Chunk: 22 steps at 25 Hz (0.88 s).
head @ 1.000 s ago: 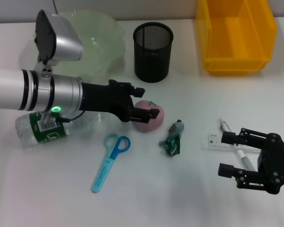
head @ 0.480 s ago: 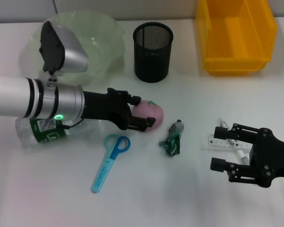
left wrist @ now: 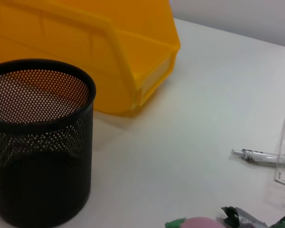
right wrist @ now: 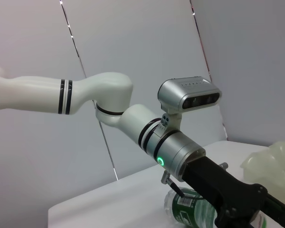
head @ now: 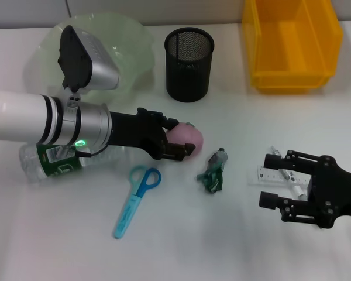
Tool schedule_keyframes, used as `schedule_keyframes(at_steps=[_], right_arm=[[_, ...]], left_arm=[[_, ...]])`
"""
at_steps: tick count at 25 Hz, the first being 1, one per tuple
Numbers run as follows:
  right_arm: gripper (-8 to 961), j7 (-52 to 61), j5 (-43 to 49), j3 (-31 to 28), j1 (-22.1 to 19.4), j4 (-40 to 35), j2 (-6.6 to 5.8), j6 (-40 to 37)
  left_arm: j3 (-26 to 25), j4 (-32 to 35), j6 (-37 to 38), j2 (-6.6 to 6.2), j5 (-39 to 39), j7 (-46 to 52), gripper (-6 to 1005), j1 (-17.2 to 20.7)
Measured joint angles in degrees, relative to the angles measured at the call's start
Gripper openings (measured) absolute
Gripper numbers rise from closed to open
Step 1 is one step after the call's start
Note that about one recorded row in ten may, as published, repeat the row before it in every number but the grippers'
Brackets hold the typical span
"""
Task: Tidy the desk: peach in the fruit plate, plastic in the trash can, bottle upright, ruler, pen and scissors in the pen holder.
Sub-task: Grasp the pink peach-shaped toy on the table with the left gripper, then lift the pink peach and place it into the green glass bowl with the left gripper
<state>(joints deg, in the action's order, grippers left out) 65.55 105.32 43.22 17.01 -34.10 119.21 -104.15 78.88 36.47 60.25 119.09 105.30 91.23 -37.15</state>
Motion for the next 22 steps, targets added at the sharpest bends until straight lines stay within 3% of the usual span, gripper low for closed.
schedule_keyframes(at_steps=[6,12,19,22], right_arm=[[767,0.0,0.0,0.1,0.4,0.0,-0.02,0.2],[766,0.0,0.0,0.2,0.6,0.0,-0.03,0.8],[766,0.0,-0.2,0.0,0.8,0.0,-0.03,0.9],[766,0.0,-0.2,0.0,0.9,0.0,-0.03,1.2]], left_arm=[[0.1,0.0,-0.9,-0.06,0.1,0.9,722,-0.3],[0.0,0.0,-1.0,-0.11,0.3,1.3,486,-0.6],[0.0,0.9,0.2,-0.35,0.4,5.1,114,-1.0],[-0.1,1.9,1.1,-0.39,0.3,5.5,93,-0.9]])
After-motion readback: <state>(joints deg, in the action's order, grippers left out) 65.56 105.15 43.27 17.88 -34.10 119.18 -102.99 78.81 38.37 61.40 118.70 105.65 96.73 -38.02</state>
